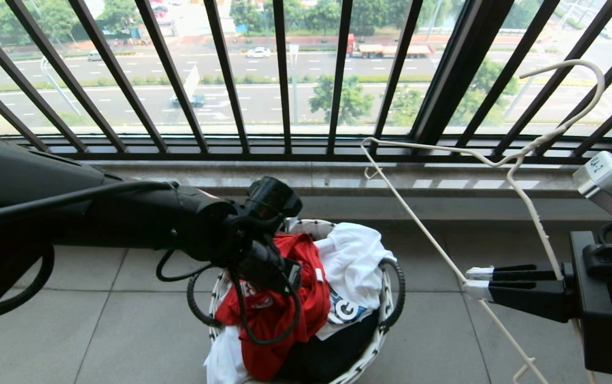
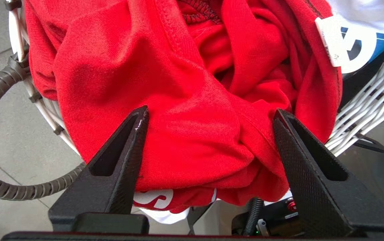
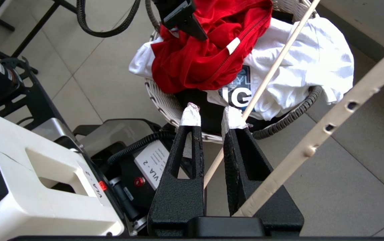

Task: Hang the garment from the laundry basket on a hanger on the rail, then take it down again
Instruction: Pick up clothes from the basket

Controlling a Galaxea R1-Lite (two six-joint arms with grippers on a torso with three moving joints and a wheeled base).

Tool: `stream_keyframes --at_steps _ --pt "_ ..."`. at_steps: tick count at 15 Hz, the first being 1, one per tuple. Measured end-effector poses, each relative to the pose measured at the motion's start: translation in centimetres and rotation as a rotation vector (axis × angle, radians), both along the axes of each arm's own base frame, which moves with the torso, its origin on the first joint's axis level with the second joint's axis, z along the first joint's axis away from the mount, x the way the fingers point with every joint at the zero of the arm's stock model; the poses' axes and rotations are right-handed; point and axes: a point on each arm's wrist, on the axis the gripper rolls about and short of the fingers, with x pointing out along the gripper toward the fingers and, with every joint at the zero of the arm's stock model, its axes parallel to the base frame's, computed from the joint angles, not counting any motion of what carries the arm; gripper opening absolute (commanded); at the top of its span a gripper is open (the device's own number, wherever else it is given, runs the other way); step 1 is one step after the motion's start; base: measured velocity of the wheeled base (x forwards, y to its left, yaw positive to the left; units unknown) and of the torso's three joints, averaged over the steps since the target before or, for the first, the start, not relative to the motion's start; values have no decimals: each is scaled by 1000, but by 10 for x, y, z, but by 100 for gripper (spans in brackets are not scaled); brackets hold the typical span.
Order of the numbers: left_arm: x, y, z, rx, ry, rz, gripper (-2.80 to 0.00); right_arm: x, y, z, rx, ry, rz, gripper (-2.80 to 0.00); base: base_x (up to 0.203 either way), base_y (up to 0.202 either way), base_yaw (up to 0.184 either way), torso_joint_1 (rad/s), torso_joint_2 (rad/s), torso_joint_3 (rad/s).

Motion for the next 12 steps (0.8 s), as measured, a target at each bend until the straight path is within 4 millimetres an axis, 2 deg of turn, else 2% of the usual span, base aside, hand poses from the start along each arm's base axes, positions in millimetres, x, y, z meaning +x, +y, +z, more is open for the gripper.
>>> stream_keyframes --at_steps 4,5,12 --pt "-3 -1 -9 47 40 -6 0 0 0 0 0 0 0 -280 0 0 0 0 0 0" --pt "-3 -2 -9 51 43 -9 -280 0 0 0 0 0 0 -280 0 0 0 0 0 0" --pt "-8 1 -4 55 33 -25 -280 1 1 -1 -3 4 0 -280 0 0 0 0 0 0"
